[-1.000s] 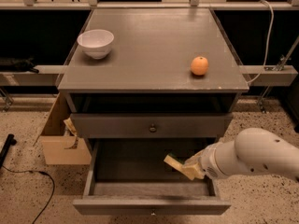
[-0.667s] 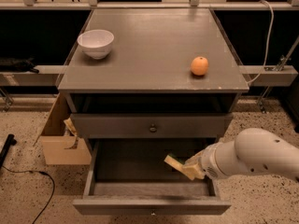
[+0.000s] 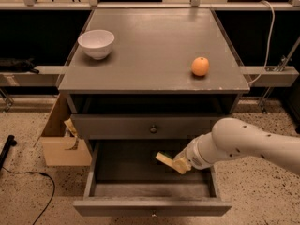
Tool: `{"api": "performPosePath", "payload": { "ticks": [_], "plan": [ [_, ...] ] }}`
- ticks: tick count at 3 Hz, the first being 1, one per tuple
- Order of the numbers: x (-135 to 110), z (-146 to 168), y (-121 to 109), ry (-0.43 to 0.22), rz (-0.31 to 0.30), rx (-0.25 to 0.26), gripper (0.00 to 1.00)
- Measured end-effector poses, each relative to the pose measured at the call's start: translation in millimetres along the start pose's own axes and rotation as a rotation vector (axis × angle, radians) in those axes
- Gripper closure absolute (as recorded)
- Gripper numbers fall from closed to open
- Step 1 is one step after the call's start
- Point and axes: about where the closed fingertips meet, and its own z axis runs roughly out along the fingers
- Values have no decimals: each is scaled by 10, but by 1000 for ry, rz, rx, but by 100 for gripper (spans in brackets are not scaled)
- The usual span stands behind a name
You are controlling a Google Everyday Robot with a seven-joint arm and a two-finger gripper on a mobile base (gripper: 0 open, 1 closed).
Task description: Place sponge into middle drawer
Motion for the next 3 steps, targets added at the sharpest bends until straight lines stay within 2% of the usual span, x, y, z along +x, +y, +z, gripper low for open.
{"api": "performPosePath", "payload": {
  "ticks": [1,2,3],
  "plan": [
    [-95,195,-192,2,3,-11,100],
    [-90,179,-110,10,9,-13,100],
    [105,269,-86,41,48,-29,100]
  ]
}}
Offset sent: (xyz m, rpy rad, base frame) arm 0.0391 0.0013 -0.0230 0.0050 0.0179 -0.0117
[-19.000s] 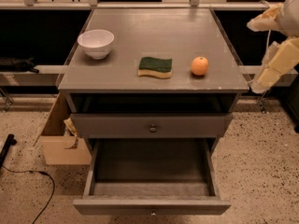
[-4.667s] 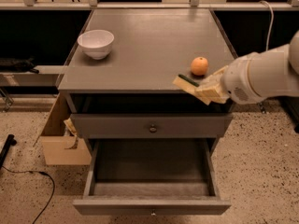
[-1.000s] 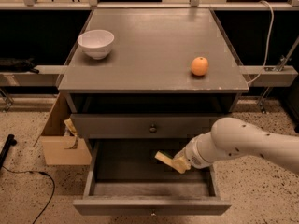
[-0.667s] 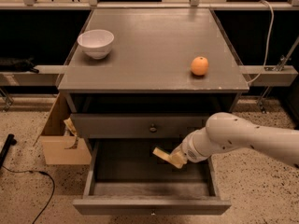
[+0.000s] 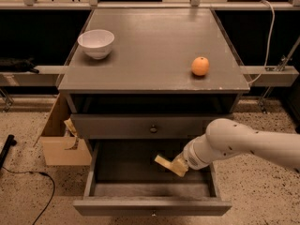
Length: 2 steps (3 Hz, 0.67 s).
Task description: Place sponge into middle drawer
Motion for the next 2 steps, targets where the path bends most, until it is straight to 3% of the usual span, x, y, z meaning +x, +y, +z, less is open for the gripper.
{"api": "performPosePath", "payload": {
  "ticks": [1,2],
  "plan": [
    [197,198,-71,53,40,-23,100],
    [200,216,-71,54,41,-26,100]
  ]
}}
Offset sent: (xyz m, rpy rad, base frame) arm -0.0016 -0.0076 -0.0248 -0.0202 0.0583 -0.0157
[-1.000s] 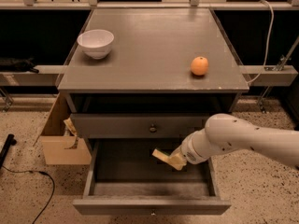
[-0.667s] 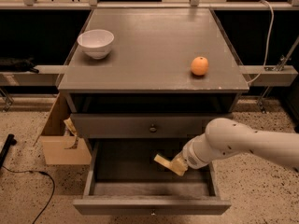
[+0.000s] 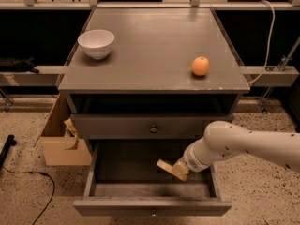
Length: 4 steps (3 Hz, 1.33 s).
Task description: Place sponge into middle drawer
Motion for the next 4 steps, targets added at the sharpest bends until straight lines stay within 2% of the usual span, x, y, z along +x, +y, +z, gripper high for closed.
{"api": "performPosePath", "payload": {
  "ticks": [1,3,4],
  "plan": [
    [32,143,-29,9,8,-21,100],
    [328,1335,-220,91,81,-185,100],
    [328,1335,-220,91,81,-185,100]
  ]
}}
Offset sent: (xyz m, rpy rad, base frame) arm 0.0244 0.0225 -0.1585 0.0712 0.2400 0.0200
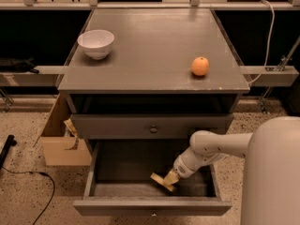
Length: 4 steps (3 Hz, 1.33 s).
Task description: Place sponge into middle drawer
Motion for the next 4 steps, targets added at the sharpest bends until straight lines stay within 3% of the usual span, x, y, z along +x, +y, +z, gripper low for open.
{"api": "performPosePath", "payload": {
  "ticks": [1,4],
  "plan": [
    [0,0,0,0,0,0,81],
    [0,1,1,0,0,0,5]
  ]
}}
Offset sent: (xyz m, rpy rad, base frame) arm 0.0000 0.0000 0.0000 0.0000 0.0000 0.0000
